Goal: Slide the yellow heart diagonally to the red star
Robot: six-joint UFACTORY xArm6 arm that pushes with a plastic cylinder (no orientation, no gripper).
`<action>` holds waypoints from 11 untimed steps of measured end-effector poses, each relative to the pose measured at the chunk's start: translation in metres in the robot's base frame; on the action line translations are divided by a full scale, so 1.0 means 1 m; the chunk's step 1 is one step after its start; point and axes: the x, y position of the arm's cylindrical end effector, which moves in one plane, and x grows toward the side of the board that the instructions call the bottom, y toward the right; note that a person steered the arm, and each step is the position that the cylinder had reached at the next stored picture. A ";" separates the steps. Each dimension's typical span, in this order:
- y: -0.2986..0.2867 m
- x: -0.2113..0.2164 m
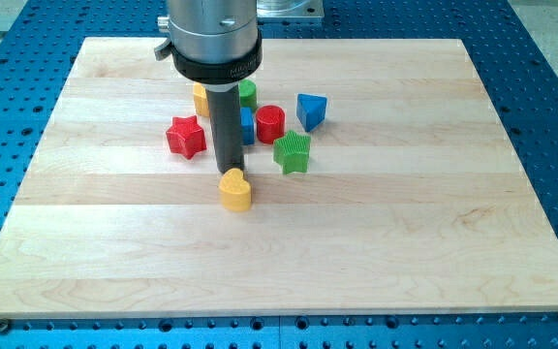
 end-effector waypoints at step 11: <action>-0.047 0.044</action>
